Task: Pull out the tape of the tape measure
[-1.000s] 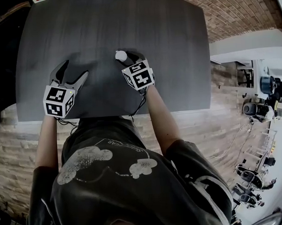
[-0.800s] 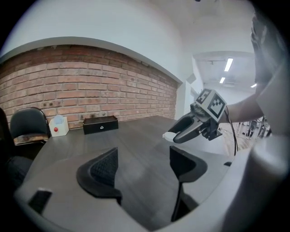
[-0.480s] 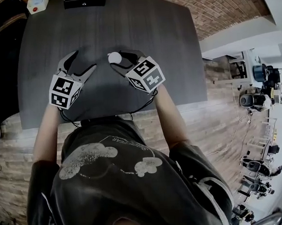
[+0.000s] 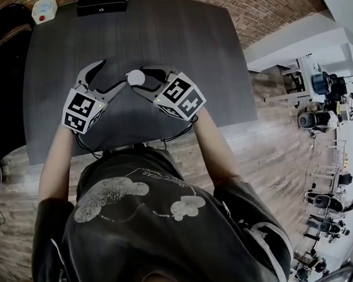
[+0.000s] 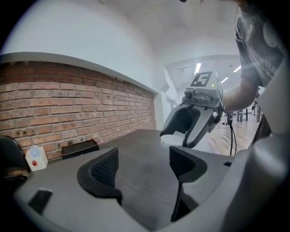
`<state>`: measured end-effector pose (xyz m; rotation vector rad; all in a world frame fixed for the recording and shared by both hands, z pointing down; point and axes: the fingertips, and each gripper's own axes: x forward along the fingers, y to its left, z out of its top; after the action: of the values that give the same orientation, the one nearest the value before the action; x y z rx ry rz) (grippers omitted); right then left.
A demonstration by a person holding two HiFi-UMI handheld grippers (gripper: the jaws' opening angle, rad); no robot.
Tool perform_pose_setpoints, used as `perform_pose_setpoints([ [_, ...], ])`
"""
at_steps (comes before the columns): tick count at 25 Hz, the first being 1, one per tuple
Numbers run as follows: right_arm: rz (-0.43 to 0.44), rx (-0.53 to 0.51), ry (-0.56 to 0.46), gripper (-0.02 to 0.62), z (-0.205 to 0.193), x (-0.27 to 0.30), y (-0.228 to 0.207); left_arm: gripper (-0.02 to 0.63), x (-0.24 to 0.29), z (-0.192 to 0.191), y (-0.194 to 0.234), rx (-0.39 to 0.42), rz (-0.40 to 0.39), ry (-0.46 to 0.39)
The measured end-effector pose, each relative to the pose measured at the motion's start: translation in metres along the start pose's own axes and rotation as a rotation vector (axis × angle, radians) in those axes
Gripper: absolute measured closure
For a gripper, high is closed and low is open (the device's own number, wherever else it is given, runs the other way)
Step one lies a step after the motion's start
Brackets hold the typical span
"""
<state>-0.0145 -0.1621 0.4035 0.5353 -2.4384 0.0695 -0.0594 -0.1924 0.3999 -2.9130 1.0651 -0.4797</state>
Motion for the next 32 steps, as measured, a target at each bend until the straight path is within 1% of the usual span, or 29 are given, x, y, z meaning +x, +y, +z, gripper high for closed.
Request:
perform_pose_setpoints([
  [6, 0.031, -0.052, 0.003, 0.365, 0.004, -0.003, 0.013, 0.262, -0.005, 0.009, -0.002, 0.038, -0.01, -0.015],
  [7, 0.039, -0.059, 0.003, 0.365, 0.004, -0.003, 0.015, 0.293, -0.005, 0.008, -0.002, 0.041, -0.009, -0.013],
  [8, 0.045, -0.066, 0.003, 0.365, 0.004, -0.004, 0.017, 0.305, -0.006, 0.005, -0.002, 0.043, -0.011, -0.01],
  [11, 0.057, -0.088, 0.004, 0.365, 0.005, -0.004, 0.021, 0.31, -0.008, 0.005, -0.005, 0.044, -0.031, -0.008],
  [13, 0.076, -0.107, 0.003, 0.365, 0.006, -0.006, 0.024, 0.314, -0.008, 0.004, -0.011, 0.058, -0.059, -0.001],
  [17, 0.136, -0.166, 0.016, 0.365, 0.002, -0.009, 0.03, 0.372, -0.01, 0.001, -0.027, 0.098, -0.148, 0.018],
  [21, 0.188, -0.2, 0.062, 0.365, -0.003, -0.011, 0.035, 0.457, -0.011, 0.0, -0.043, 0.187, -0.206, 0.039],
  [25, 0.21, -0.231, 0.094, 0.365, -0.006, -0.009, 0.037, 0.519, -0.011, -0.005, -0.054, 0.251, -0.225, 0.057],
  [28, 0.217, -0.244, 0.104, 0.365, -0.007, -0.009, 0.039, 0.557, -0.012, -0.009, -0.059, 0.267, -0.23, 0.073],
  [32, 0.214, -0.241, 0.107, 0.365, -0.007, -0.009, 0.04, 0.583, -0.013, -0.014, -0.061, 0.283, -0.217, 0.101],
])
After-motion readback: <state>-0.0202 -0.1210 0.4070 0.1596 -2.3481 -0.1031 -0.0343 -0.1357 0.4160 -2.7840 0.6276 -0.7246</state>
